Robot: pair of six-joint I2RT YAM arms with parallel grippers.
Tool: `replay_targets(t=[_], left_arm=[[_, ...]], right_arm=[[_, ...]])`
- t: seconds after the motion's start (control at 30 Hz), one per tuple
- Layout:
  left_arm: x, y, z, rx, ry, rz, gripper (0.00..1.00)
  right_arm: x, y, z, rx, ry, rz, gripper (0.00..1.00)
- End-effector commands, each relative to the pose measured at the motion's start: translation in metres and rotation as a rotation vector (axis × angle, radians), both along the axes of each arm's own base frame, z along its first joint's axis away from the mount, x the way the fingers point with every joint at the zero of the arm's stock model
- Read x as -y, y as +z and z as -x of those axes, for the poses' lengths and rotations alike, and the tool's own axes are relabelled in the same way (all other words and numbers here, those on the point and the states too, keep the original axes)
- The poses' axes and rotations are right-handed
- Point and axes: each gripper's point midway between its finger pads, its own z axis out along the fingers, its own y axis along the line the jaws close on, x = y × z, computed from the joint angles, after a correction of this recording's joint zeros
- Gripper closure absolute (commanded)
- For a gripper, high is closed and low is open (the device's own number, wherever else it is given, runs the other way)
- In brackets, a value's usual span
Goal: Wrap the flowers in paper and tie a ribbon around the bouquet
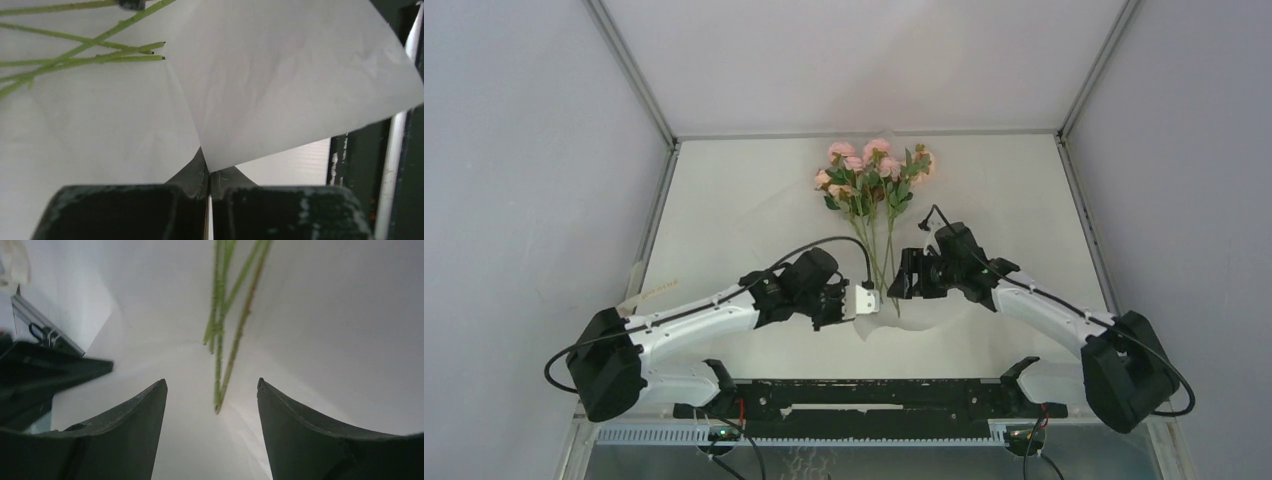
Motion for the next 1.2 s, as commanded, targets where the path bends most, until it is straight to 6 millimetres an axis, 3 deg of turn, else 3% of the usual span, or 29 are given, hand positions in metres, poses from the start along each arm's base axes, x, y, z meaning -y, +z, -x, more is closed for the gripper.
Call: replay_targets(t=[0.0, 0.2, 0.3, 0.47, 0.7, 0.93, 1.0, 1.1, 1.13, 1.17], left_arm=[[0.004, 0.006, 0.003, -0.300, 0.176, 0.079, 1.00], [-0.004, 0.001, -0.017, -0.435, 0.266, 0.100, 1.00], [-0.001, -0.001, -0.024, -0.481, 0.278, 0.104, 1.00], [-0.010, -0.011, -0.038, -0.519, 0.328, 0.093, 1.00], [-0.009, -0.015, -0.040, -0.548, 0.319, 0.082, 1.00], [-0.011, -0.017, -0.040, -0.558, 0.319, 0.078, 1.00], [-0.010, -0.015, -0.040, -0.555, 0.318, 0.080, 1.00], [-0.013, -0.014, -0.041, -0.529, 0.309, 0.073, 0.98], [-0.014, -0.013, -0.041, -0.518, 0.301, 0.069, 0.85], [-0.017, -0.012, -0.040, -0.508, 0.290, 0.064, 0.67]], right_arm=[[-0.007, 0.051, 0.001, 0.223, 0.189, -0.066, 0.24], [-0.003, 0.053, 0.027, 0.216, 0.308, -0.085, 0.24], [-0.013, 0.060, 0.041, 0.217, 0.377, -0.172, 0.24], [-0.023, 0.046, 0.054, 0.231, 0.414, -0.162, 0.18], [-0.031, 0.024, 0.046, 0.263, 0.419, -0.113, 0.15], [-0.029, -0.010, 0.027, 0.273, 0.349, -0.022, 0.18], [-0.034, -0.009, 0.023, 0.290, 0.355, -0.043, 0.29], [-0.036, -0.007, 0.023, 0.286, 0.357, -0.057, 0.72], [-0.036, -0.006, 0.024, 0.284, 0.361, -0.064, 0.82], [-0.036, -0.005, 0.025, 0.280, 0.366, -0.071, 0.92]])
